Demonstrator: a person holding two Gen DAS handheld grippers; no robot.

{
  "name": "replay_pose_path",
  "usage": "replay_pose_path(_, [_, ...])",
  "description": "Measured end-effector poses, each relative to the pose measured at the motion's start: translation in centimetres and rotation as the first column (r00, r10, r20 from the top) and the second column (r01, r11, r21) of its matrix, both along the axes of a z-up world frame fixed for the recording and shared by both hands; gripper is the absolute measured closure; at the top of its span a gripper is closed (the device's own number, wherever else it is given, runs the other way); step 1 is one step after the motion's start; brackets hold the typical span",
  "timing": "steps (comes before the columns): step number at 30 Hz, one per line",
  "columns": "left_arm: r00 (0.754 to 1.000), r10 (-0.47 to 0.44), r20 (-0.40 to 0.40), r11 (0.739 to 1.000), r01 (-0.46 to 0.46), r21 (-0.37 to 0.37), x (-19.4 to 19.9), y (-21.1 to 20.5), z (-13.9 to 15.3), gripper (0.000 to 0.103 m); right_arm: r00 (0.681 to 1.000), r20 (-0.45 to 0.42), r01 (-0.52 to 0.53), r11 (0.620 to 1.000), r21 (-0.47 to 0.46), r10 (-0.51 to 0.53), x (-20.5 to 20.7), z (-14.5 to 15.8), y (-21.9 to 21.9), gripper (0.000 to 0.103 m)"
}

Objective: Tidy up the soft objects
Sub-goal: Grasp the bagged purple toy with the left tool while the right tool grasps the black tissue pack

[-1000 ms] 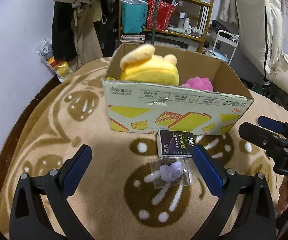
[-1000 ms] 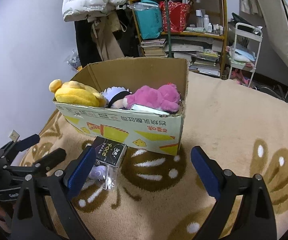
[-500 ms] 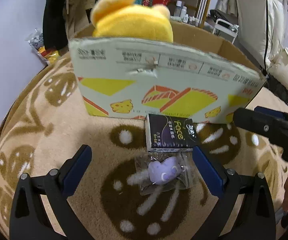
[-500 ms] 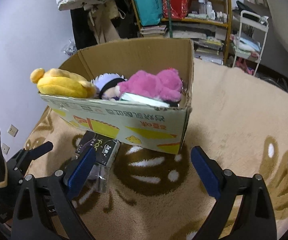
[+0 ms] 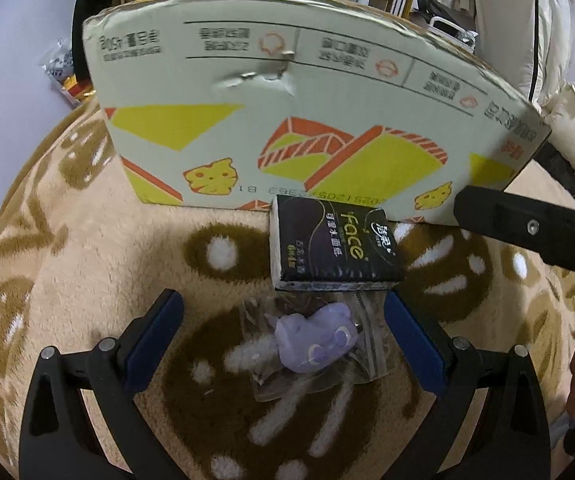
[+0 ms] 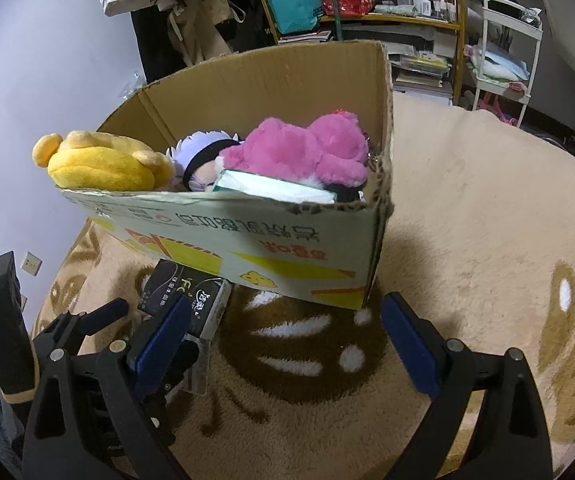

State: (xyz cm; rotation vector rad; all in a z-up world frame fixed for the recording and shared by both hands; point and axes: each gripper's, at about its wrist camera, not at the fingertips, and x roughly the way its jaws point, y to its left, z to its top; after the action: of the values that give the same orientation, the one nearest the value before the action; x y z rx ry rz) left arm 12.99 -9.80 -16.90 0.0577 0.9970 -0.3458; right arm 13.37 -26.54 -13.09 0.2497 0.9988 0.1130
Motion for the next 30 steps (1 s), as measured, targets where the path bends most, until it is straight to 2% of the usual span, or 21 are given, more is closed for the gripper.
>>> replay_pose_path(6, [0.999,-0.043,0.006,0.999,0.042,0.020,-0.5,-0.8,-0.3,0.003,1.000,-0.011,-0.004,1.000,0.000,0.004,0.1,-0.4,-0.2,0.003])
replay_pose_path(13, [0.996,-0.088,0.004,0.990,0.087,0.113,-1.0,-2.6,-1.1,0.003,1.000,-0.018,-0.003,1.000,-0.002,0.003,0.1,-0.7,-0.2,0.003])
replay_pose_path(19, [0.995,-0.096,-0.011,0.988,0.097,0.117,-0.9,-3.1,-1.2,0.004,1.000,-0.020,-0.008,1.000,-0.003,0.008,0.1,-1.0,0.0,0.003])
replay_pose_path(24, [0.994,-0.109,-0.011,0.987,0.109,0.120,-1.1,-2.0,-1.0,0.015,1.000,-0.021,-0.018,1.000,0.018,0.019,0.1,-1.3,0.5,0.003])
replay_pose_path(27, [0.995,-0.101,-0.011,0.989,0.101,0.105,-1.1,-1.3,-0.7,0.026,1.000,-0.022,-0.021,0.999,0.050,0.022,0.1,-1.4,0.9,0.003])
replay_pose_path(30, [0.996,-0.084,-0.012,0.992,0.085,0.092,-0.8,-0.2,-0.4,0.042,1.000,-0.023,-0.018,0.997,0.076,0.019,0.1,-1.4,1.5,0.003])
